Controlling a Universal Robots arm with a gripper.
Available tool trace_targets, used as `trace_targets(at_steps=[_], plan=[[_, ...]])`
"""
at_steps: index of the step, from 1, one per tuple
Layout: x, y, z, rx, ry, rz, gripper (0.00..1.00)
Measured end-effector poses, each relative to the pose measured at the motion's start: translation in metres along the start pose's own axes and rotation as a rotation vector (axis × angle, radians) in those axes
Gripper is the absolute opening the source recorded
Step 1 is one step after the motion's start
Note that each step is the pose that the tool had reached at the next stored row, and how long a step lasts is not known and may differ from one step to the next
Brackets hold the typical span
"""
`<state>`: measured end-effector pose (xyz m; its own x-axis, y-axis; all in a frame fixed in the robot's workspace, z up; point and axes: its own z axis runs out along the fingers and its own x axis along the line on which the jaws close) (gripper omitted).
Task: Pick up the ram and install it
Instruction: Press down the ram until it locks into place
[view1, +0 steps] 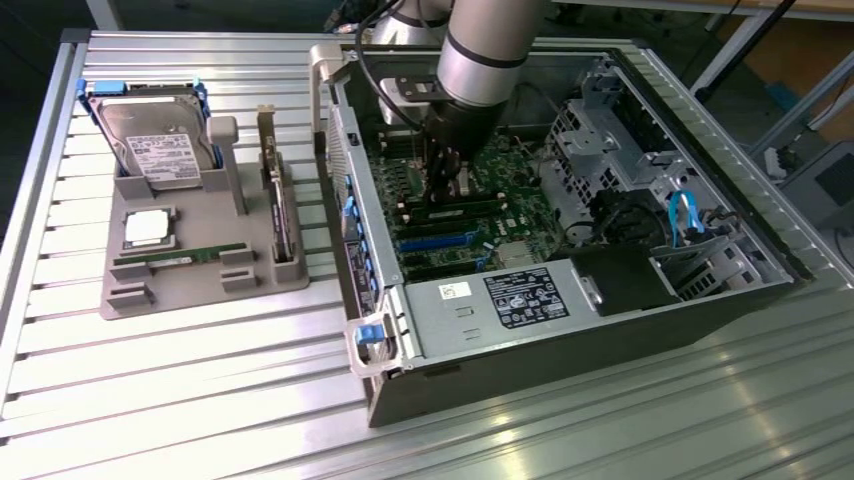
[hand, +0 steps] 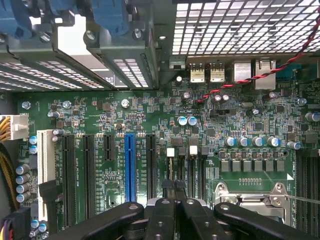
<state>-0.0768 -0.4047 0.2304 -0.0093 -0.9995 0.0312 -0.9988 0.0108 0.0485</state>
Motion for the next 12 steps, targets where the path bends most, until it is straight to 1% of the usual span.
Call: trace_targets(at_steps=[7, 8, 9, 12], plan=[[0.0, 0.0, 0.0005, 0.0002, -0.0001, 0.0, 0.1], [0.0, -0.0001, -0.0008, 0.0008, -0.0012, 0.0, 0.1], [0.0, 0.0001, -0.004, 0.0003, -0.0002, 0.0, 0.1], [0.0, 0.0005, -0.0107, 0.0001, 0.0003, 0.0, 0.1]])
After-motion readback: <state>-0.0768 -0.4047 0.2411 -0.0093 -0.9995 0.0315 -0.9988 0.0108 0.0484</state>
